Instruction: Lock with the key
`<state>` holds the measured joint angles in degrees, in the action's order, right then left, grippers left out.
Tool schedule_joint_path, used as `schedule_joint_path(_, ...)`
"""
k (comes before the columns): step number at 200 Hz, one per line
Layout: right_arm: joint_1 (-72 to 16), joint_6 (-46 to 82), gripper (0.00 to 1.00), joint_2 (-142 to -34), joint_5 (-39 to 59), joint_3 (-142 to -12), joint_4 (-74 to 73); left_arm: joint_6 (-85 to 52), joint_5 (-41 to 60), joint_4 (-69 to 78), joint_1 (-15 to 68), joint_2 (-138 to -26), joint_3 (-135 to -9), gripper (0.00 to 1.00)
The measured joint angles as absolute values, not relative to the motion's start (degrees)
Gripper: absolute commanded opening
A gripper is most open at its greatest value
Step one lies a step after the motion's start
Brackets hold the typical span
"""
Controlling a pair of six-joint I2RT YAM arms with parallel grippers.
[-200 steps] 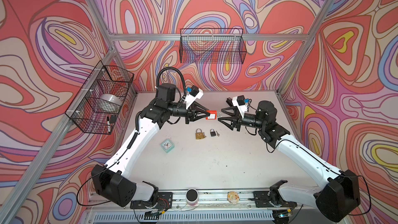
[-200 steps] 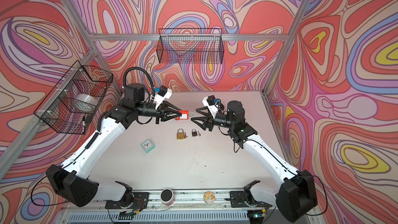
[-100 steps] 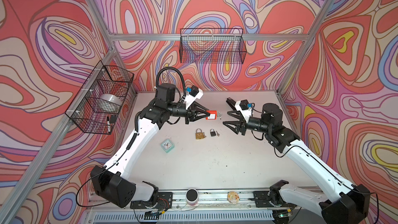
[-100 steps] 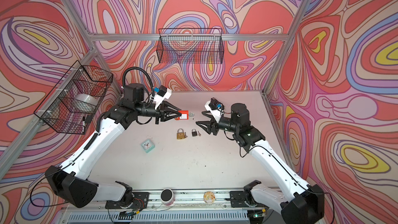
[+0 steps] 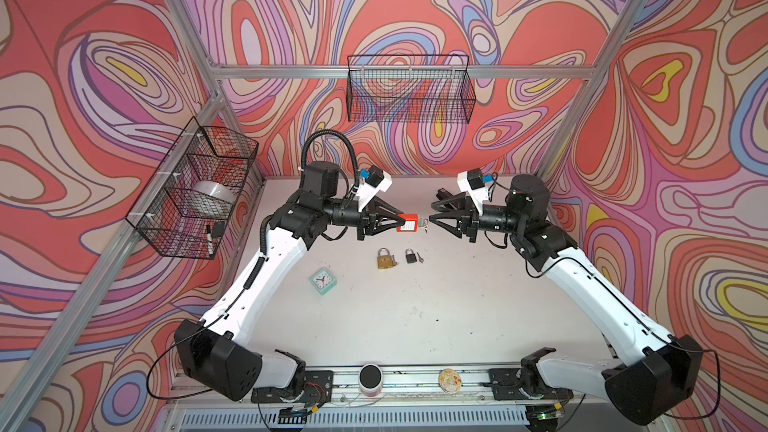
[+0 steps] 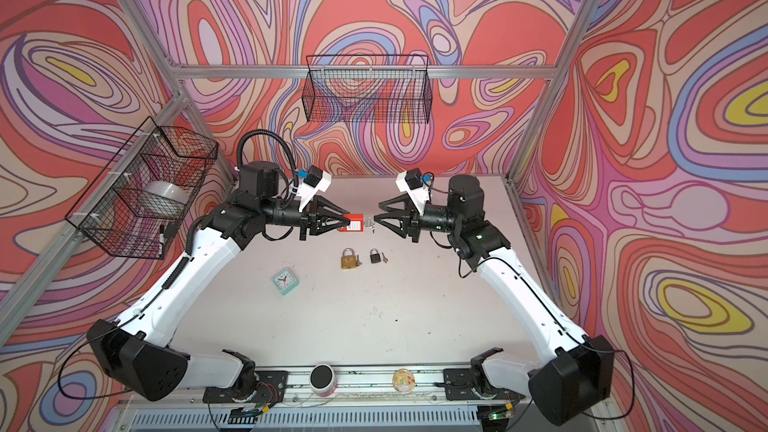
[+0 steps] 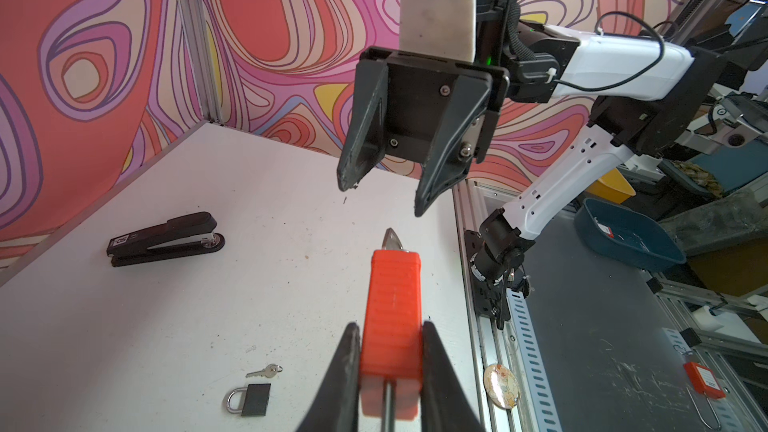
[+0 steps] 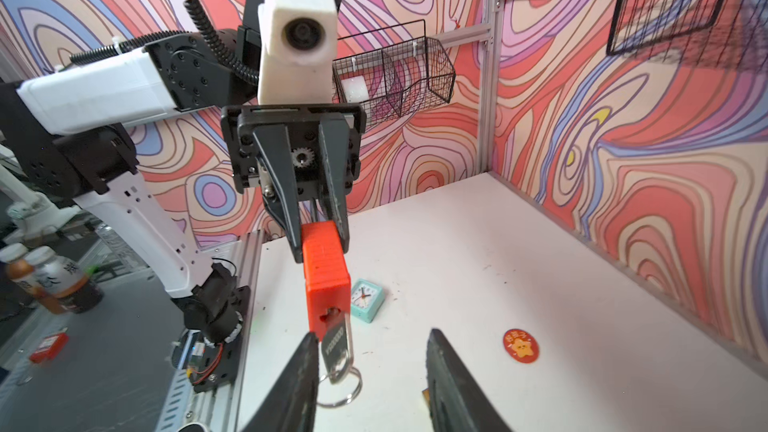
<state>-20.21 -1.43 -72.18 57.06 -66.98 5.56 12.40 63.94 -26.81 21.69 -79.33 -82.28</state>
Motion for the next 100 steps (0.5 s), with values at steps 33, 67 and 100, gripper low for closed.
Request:
schedule_joint_path(33,-20.2,-0.3,0.36,-74.2,60.2,-67.0,5.6,12.4,63.8,-26.8,21.7,-79.3,-82.3,0.0)
schedule_joint_path(67,-20.2,0.3,0.33,-74.4,62.7,-67.0,5.3,12.4,63.8,-26.8,21.7,-79.3,-82.3,0.0)
schedule_joint_path(100,-20.4,0.8,0.29,-74.8,64.2,-67.1,5.1,12.4,63.8,-26.8,21.7,-79.3,-82.3,0.0)
